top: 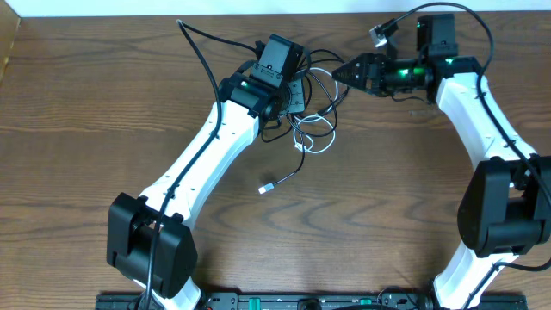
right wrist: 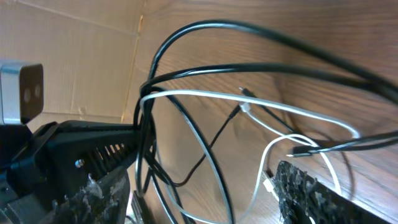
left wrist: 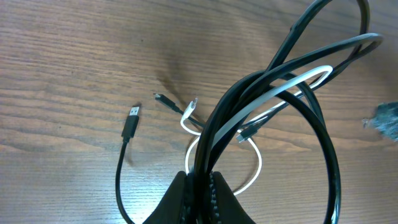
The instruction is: Untangle cables
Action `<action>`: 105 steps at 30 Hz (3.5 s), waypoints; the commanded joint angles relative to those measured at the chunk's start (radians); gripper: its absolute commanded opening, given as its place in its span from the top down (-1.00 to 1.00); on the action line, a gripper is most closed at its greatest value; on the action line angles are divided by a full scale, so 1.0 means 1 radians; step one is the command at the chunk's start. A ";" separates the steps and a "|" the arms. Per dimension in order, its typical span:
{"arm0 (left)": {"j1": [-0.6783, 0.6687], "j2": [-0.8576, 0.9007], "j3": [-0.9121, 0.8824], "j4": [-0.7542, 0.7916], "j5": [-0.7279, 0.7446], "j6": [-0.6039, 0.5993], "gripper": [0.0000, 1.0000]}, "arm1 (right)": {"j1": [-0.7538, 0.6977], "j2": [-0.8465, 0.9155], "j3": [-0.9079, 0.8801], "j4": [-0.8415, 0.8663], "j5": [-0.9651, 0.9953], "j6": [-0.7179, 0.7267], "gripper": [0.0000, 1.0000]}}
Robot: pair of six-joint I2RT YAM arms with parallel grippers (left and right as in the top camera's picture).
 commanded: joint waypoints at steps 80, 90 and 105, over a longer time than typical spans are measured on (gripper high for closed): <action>0.051 0.292 0.006 0.153 -0.049 0.229 0.85 | 0.082 0.060 -0.071 -0.325 0.736 0.043 0.98; 0.051 0.058 0.033 0.077 -0.318 0.264 0.85 | 0.060 0.060 -0.071 -0.400 0.979 0.082 0.98; 0.194 -0.363 0.033 0.013 -0.317 0.305 0.85 | -0.101 0.060 -0.071 -0.409 1.005 0.088 0.99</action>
